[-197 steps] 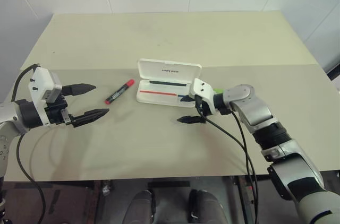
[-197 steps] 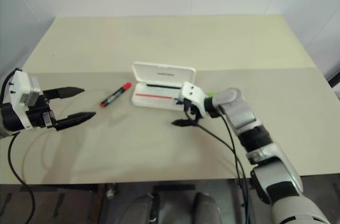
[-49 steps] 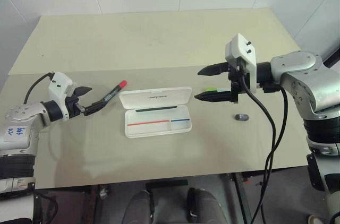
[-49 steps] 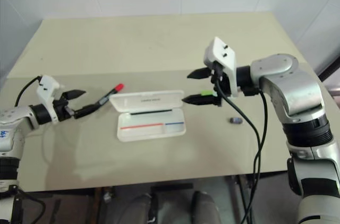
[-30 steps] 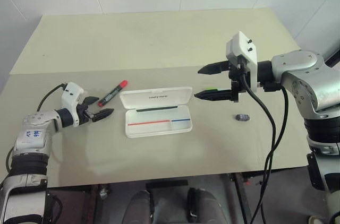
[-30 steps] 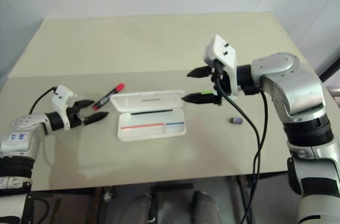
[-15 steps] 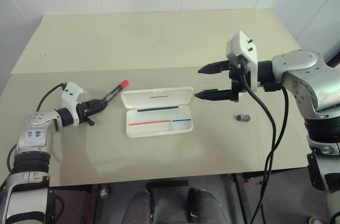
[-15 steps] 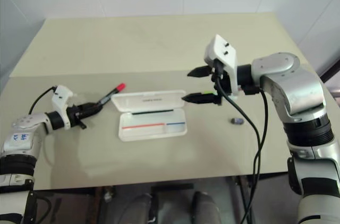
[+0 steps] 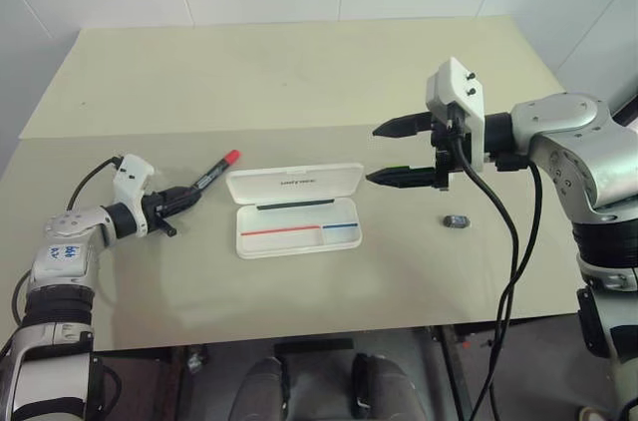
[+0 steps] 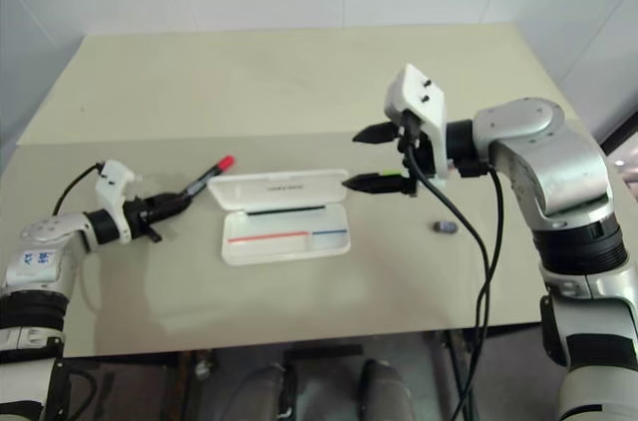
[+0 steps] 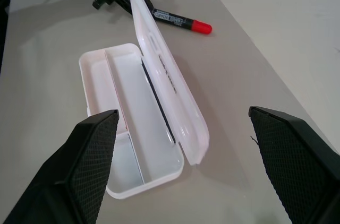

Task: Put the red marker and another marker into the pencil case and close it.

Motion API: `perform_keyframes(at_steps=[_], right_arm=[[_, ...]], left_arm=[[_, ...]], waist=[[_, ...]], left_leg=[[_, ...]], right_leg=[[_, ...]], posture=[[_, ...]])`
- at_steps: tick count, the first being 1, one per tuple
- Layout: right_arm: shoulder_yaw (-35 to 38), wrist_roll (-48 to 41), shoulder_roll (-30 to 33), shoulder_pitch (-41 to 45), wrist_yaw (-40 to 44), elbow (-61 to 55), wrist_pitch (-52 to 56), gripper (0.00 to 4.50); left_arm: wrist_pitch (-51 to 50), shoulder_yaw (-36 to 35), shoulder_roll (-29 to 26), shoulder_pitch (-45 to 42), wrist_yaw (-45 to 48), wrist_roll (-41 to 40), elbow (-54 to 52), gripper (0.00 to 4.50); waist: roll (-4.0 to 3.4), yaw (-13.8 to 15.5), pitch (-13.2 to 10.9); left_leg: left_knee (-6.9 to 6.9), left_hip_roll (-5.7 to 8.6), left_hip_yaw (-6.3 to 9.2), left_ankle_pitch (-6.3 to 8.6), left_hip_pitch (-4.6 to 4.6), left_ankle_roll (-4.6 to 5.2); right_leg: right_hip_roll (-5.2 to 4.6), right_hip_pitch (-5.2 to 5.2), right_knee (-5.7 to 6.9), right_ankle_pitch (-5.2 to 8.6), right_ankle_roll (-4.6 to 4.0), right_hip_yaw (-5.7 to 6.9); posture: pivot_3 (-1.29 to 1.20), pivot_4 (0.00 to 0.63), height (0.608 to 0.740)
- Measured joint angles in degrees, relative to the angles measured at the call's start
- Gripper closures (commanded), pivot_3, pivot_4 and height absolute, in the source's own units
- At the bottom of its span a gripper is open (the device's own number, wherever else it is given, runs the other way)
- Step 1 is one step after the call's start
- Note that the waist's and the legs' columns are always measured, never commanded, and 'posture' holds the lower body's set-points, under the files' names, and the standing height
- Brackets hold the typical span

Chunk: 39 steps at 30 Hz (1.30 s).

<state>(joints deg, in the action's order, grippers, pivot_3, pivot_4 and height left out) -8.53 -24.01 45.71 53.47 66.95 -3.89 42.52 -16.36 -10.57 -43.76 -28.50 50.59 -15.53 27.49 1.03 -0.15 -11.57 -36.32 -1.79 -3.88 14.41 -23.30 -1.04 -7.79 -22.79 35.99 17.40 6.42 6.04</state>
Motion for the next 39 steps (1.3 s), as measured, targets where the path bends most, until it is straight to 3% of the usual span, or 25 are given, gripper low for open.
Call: perform_keyframes(at_steps=[8,23,33,39], right_arm=[[1.1,1.79,1.78,1.57,0.53,4.75,-2.22,0.34],[2.74,1.77,2.96,-0.02,-0.01,4.26,-2.16,0.34],[4.47,1.76,3.59,-1.22,-0.63,3.59,-2.17,0.34],[4.5,1.75,3.59,-1.67,-0.93,3.27,-2.18,0.34]], left_arm=[[-7.16,-5.23,-6.42,-2.41,2.81,-6.26,-14.16,3.88],[-23.15,-6.41,-9.06,-0.43,9.04,-22.45,-38.77,3.88],[-23.62,-1.37,-9.21,7.84,13.62,-23.59,-45.22,3.88],[-19.38,2.33,-10.45,9.56,14.69,-19.3,-45.3,3.88]], waist=[[0.0,-0.05,0.0],[0.01,-0.08,-0.01],[0.01,0.03,-0.01],[0.01,0.04,-0.01]], left_leg=[[0.02,-0.04,-0.01,0.02,0.0,-0.02],[0.02,-0.06,-0.03,0.03,0.02,-0.04],[0.0,-0.07,-0.03,0.03,0.02,-0.04],[0.01,-0.06,-0.04,0.03,0.01,-0.04]], right_leg=[[0.02,-0.01,-0.02,0.0,0.0,-0.03],[0.09,-0.01,-0.02,0.0,0.0,-0.09],[0.09,-0.01,-0.04,-0.01,-0.03,-0.11],[0.09,-0.01,-0.06,-0.02,-0.03,-0.11]], posture=[[0.0,0.15,0.74],[0.0,0.15,0.74],[0.0,0.15,0.74],[0.0,0.15,0.74]])
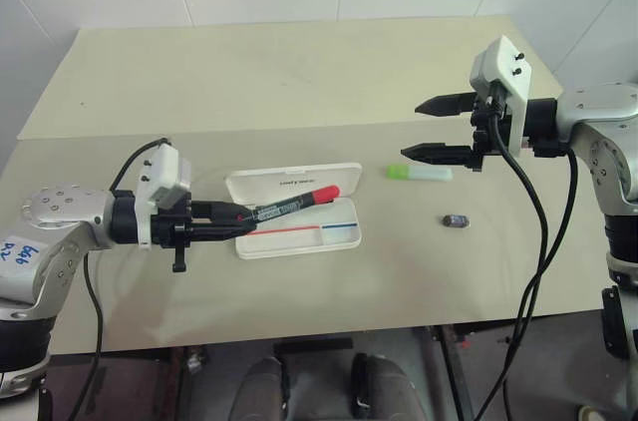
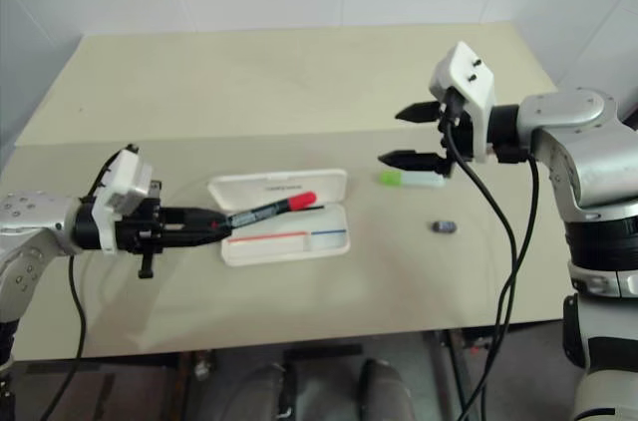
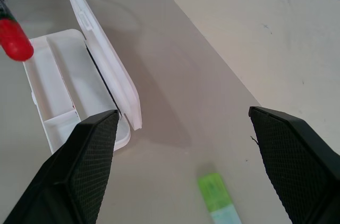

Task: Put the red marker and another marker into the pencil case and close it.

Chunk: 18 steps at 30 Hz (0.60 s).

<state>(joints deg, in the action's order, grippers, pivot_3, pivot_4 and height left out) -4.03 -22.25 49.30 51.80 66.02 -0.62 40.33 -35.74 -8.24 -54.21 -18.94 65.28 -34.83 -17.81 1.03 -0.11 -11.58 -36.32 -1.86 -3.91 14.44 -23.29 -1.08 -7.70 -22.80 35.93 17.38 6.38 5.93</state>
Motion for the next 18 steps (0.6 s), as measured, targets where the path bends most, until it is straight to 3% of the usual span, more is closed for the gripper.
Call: perform_keyframes(at_steps=[9,18], right_arm=[[0.04,-0.36,-0.02,-0.68,-0.52,-0.11,-0.06,0.34],[0.04,-0.51,-0.02,-0.8,-0.75,-0.32,-0.19,0.34]], left_arm=[[18.96,8.96,-0.15,0.04,-1.72,18.86,6.09,3.88],[26.01,11.62,6.18,-3.6,-5.01,24.06,10.71,3.88]], waist=[[0.0,0.02,0.0],[0.0,0.07,0.0]], left_leg=[[0.0,0.0,-0.03,0.02,-0.01,0.03],[-0.12,-0.01,-0.04,0.07,-0.03,0.11]], right_leg=[[0.01,0.0,-0.02,-0.01,-0.01,0.01],[-0.01,0.0,0.02,-0.01,-0.01,0.0]], posture=[[0.0,0.15,0.74],[0.0,0.15,0.74]])
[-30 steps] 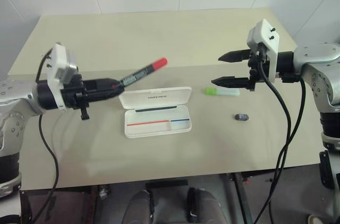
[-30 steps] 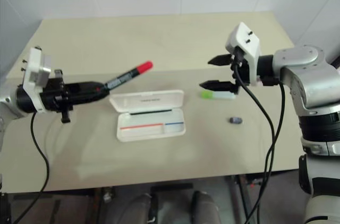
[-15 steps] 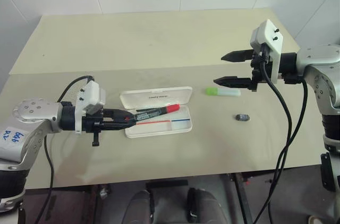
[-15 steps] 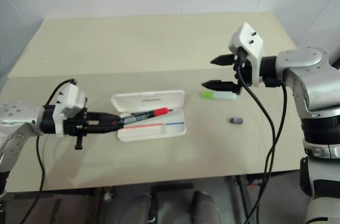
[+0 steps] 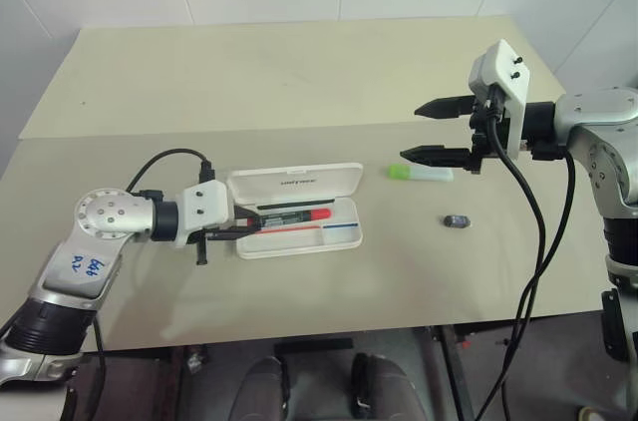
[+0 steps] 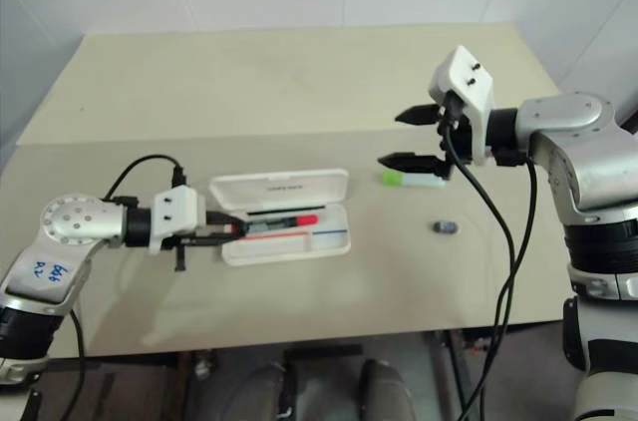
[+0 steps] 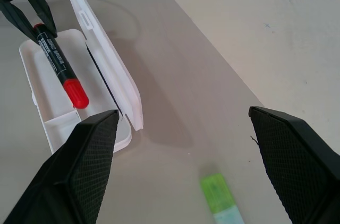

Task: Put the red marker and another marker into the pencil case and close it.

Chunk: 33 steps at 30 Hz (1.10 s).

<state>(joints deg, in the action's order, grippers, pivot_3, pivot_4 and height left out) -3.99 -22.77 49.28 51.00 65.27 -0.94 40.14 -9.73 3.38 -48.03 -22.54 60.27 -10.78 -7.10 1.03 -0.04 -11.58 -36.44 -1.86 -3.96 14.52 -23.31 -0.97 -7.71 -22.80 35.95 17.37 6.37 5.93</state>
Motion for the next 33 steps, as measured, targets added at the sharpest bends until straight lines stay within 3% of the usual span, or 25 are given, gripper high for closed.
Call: perform_keyframes(at_steps=[11,20,33], right_arm=[[0.0,0.0,0.0,-0.05,-0.2,-0.04,-0.01,0.34],[0.0,-0.05,0.0,-0.05,-0.24,-0.96,0.03,0.34],[-0.01,-0.11,0.04,-0.04,0.37,-1.02,0.21,0.34]], left_arm=[[2.73,1.25,3.08,-1.71,-1.68,2.5,2.36,3.88],[1.73,1.7,3.4,-1.7,-1.98,2.97,2.83,0.89],[-2.44,2.14,6.01,-0.87,-1.73,-0.33,-2.74,0.89]], waist=[[0.0,-0.01,0.0],[0.0,-0.01,0.0],[0.0,0.01,0.0]], left_leg=[[-0.01,-0.01,0.0,0.0,0.0,0.0],[-0.02,-0.01,0.0,0.0,0.0,0.0],[-0.05,-0.01,0.0,0.01,0.0,0.01]], right_leg=[[0.0,0.0,0.01,0.0,0.0,0.0],[0.0,0.0,0.01,0.0,0.0,0.0],[0.0,0.0,0.01,0.0,0.0,-0.01]], posture=[[0.0,0.15,0.74],[0.0,0.15,0.74],[0.0,0.15,0.74]])
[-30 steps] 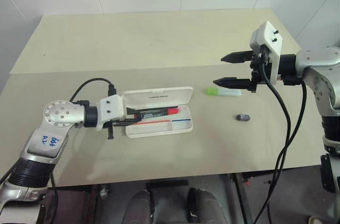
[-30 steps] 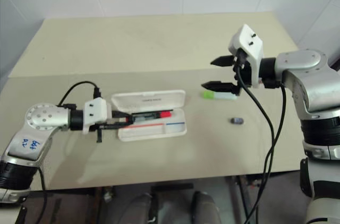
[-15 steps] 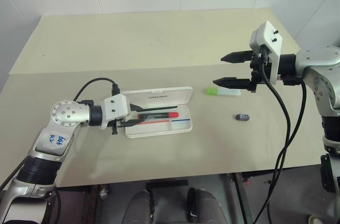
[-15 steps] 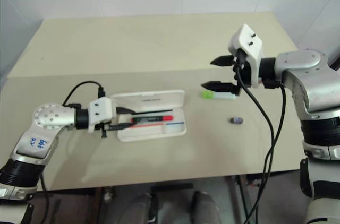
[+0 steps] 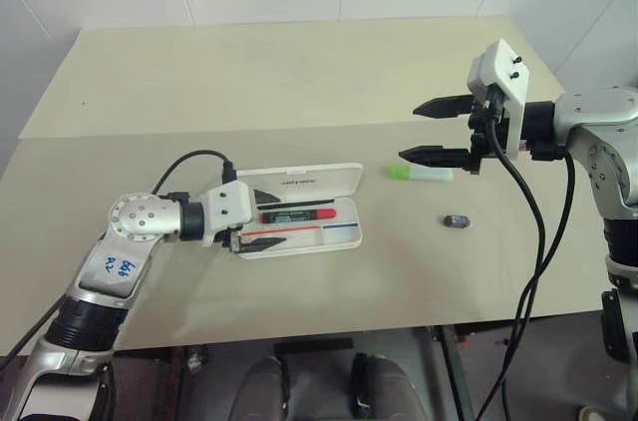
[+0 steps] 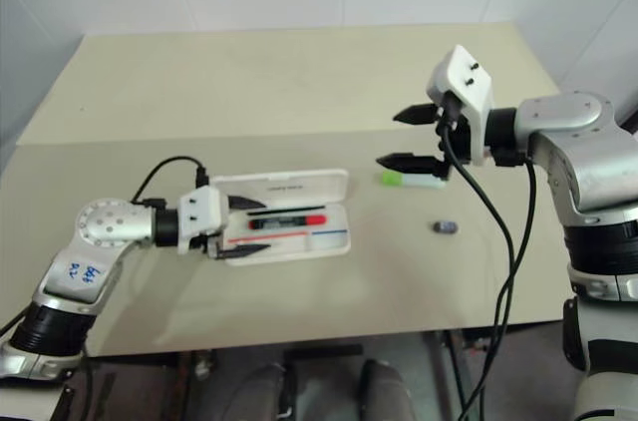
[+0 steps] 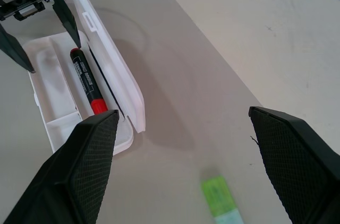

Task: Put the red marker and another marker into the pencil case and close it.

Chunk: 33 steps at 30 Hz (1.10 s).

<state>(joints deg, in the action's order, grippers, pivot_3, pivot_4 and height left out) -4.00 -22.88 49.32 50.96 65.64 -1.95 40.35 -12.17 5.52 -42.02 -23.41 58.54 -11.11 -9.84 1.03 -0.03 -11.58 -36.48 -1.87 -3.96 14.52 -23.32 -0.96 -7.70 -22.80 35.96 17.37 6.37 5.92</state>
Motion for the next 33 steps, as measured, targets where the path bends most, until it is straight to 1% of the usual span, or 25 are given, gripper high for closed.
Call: perform_keyframes(at_steps=[4,10,14,16,18,21,24,27,33], right_arm=[[-0.06,0.29,0.56,-0.02,1.14,0.4,-0.24,0.34],[-0.84,2.57,1.25,0.1,2.64,5.23,-2.04,0.34],[-3.59,6.2,1.25,0.85,4.19,11.87,-6.02,0.34],[-5.25,8.45,1.07,2.47,5.23,16.36,-8.4,0.0],[-6.95,10.88,0.34,5.11,6.43,21.2,-11.5,0.0],[-9.11,14.44,-1.83,7.95,7.52,28.06,-16.64,0.0],[-11.24,17.43,-4.93,9.83,8.67,34.78,-21.17,0.0],[-13.52,21.41,-7.36,12.7,9.53,43.05,-26.52,0.0],[-15.55,27.93,-10.67,16.72,9.32,56.68,-35.46,0.0]], left_arm=[[-5.11,-1.4,-0.46,0.98,1.02,-4.5,-3.72,0.89],[-14.22,-8.0,-3.59,1.6,1.96,-13.67,-8.68,0.89],[-21.33,-15.07,-8.48,1.06,2.78,-21.1,-10.5,0.89],[-24.55,-18.82,-10.64,-1.18,2.38,-24.56,-10.52,0.85],[-26.64,-22.03,-12.31,-3.4,1.86,-27.27,-10.56,0.85],[-29.12,-25.31,-13.1,-4.87,0.84,-30.72,-10.2,0.85],[-31.68,-26.88,-13.8,-5.3,0.41,-34.21,-10.2,0.85],[-33.84,-27.33,-15.71,-5.14,0.88,-37.07,-10.6,0.85],[-34.67,-27.62,-19.22,-3.01,2.32,-38.09,-11.6,0.85]], waist=[[0.0,-0.01,0.0],[0.0,-0.04,0.0],[0.0,-0.14,0.0],[-0.01,-0.17,-0.01],[-0.01,-0.21,-0.01],[-0.01,-0.23,-0.01],[-0.01,-0.28,-0.01],[-0.01,-0.42,-0.01],[-0.02,-0.57,-0.01]], left_leg=[[-0.02,0.0,0.0,0.0,0.0,0.0],[-0.02,-0.01,0.02,0.0,0.01,0.0],[-0.03,-0.01,0.01,0.01,0.01,-0.01],[-0.04,-0.01,0.01,0.01,0.01,-0.02],[-0.03,-0.01,0.01,0.01,0.02,-0.02],[-0.03,-0.01,0.0,0.02,0.02,-0.04],[-0.05,-0.02,-0.01,0.02,0.01,-0.05],[-0.05,-0.02,-0.01,0.03,0.01,-0.07],[-0.06,-0.02,-0.01,0.04,0.01,-0.09]], right_leg=[[0.0,0.0,0.01,0.0,0.0,-0.01],[0.01,0.01,0.01,0.0,0.0,-0.01],[0.02,0.01,0.0,0.0,0.0,-0.01],[0.02,0.0,0.01,0.0,0.0,-0.01],[0.02,0.01,-0.01,0.0,0.0,-0.02],[0.05,0.01,-0.01,0.0,0.0,-0.02],[0.05,0.01,0.0,0.0,0.0,-0.03],[0.07,0.01,-0.01,0.0,0.0,-0.04],[0.07,0.01,-0.01,0.0,0.0,-0.05]], posture=[[0.0,0.15,0.74],[0.0,0.15,0.74],[0.0,0.15,0.74],[0.0,0.15,0.74],[0.0,0.15,0.74],[0.0,0.15,0.74],[0.0,0.15,0.74],[0.0,0.15,0.74],[0.0,0.15,0.74]])
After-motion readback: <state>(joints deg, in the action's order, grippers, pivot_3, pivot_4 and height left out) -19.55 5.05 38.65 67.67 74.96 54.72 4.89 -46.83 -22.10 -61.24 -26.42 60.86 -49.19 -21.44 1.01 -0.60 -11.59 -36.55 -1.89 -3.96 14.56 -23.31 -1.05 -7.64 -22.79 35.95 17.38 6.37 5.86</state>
